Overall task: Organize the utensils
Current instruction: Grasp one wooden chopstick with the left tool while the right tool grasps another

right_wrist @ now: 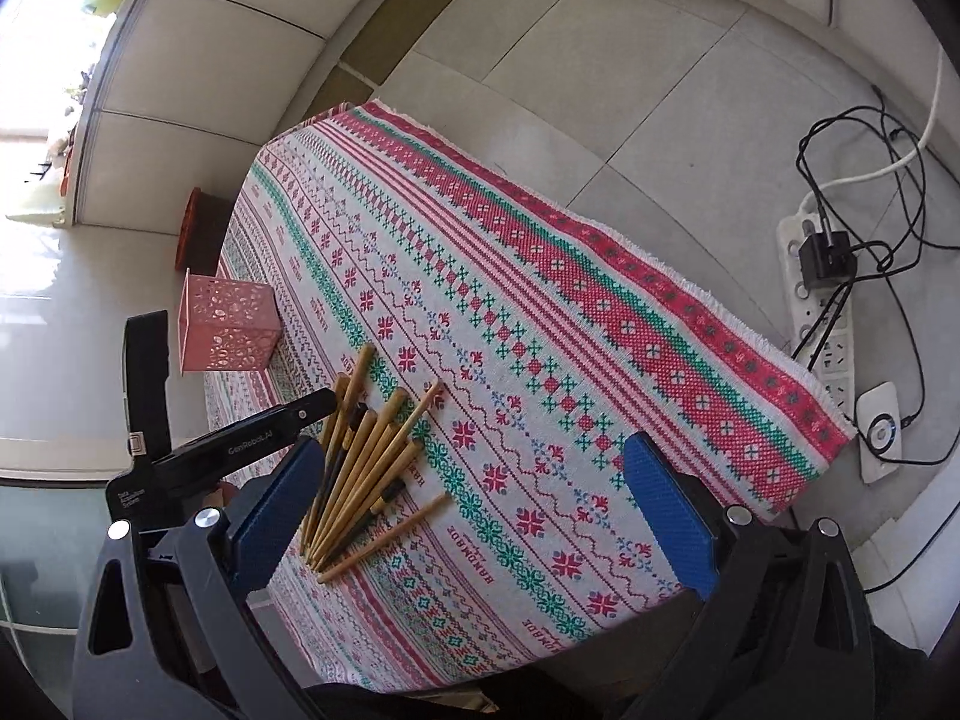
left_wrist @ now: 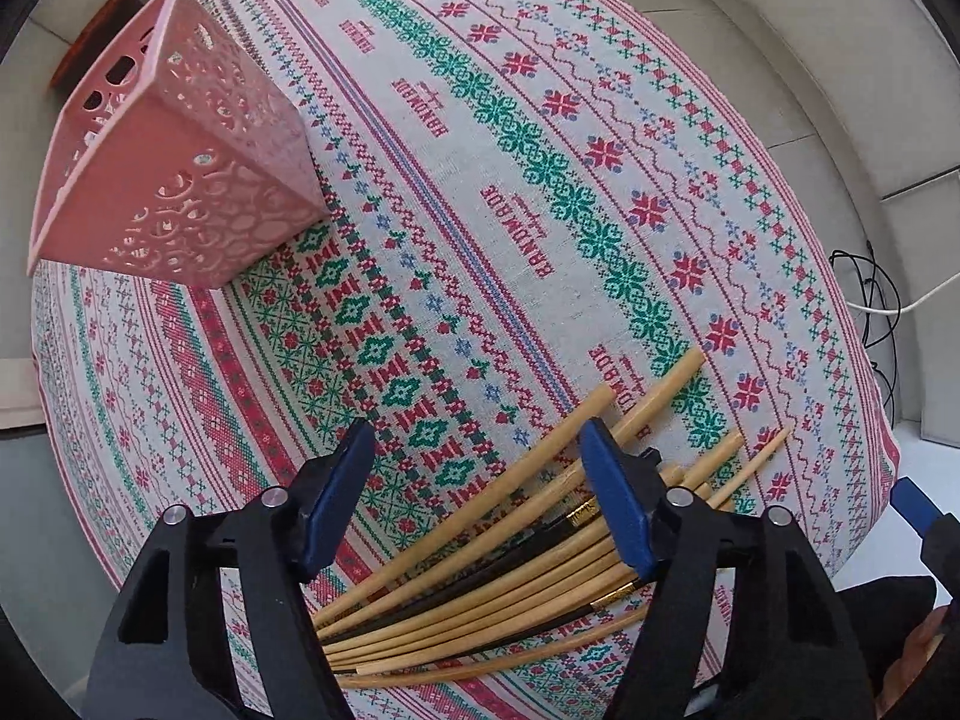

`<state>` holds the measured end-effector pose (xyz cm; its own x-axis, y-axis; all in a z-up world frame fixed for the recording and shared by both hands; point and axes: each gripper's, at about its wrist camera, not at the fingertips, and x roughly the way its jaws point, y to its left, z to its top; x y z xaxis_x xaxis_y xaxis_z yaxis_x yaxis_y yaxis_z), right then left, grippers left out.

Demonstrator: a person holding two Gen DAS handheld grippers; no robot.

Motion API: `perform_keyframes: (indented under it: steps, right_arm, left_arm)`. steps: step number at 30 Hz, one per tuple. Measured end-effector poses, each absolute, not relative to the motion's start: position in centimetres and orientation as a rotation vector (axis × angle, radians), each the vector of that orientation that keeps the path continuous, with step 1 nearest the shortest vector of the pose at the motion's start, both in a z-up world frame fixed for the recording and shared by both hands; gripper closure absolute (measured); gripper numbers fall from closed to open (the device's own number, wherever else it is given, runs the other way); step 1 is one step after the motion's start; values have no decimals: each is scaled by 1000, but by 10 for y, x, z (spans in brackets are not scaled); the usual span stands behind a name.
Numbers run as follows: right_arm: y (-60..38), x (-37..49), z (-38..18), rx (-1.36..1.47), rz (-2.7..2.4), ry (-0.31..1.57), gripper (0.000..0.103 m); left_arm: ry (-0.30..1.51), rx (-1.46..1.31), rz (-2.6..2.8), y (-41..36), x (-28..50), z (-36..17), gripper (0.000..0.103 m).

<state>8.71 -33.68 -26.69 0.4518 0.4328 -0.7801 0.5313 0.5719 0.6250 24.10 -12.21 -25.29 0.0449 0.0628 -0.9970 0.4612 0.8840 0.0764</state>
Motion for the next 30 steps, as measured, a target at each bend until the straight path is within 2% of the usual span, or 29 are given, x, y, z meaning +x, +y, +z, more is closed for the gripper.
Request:
perform_keyframes:
  steps: [2,4,7,9,10,12,13,19,21,27,29,30]
  right_arm:
    - [-334,88,-265,1010,-85,1155,6]
    - [-332,90,-263,990,-99,1156,6]
    - [-330,93,-263,984,-116,1162,6]
    - [-328,95,-264,971,-137,1170,6]
    - [-327,97,-265,966,-144,1175,6]
    - [-324,101,-266,961,-153,1184,6]
    - [-322,102,-265,956,-160,1186,6]
    - [-309,121,-261,944,-196,1189,10]
    - [-302,134,-259,941,-190,1194,14]
    - [-266,191,-251,789,-208,1242,36]
    - [-254,205,-259,745,-225,1284,47]
    - [-248,213,-263,724,-239,1308,48]
  left_arm:
    - [1515,415,-338,-121,245,-256,38]
    - [1531,407,-348,-118,251,-264,46]
    - [1528,418,-375,-117,253,-278,45]
    - [1519,431,-396,-117,255,-286,48]
    - [1510,435,-402,-115,252,-285,53]
    - [1483,447,-425,-107,245,-277,71]
    - [1472,454,-433,-103,244,-275,88]
    - [1337,470,-455,-80,232,-265,97]
    - [1278,435,-452,-57,227,-250,97]
    - [1117,311,-420,4,203,-186,97]
    - [1071,258,-401,27,193,-166,97]
    - [1054,239,-392,29,191,-162,97]
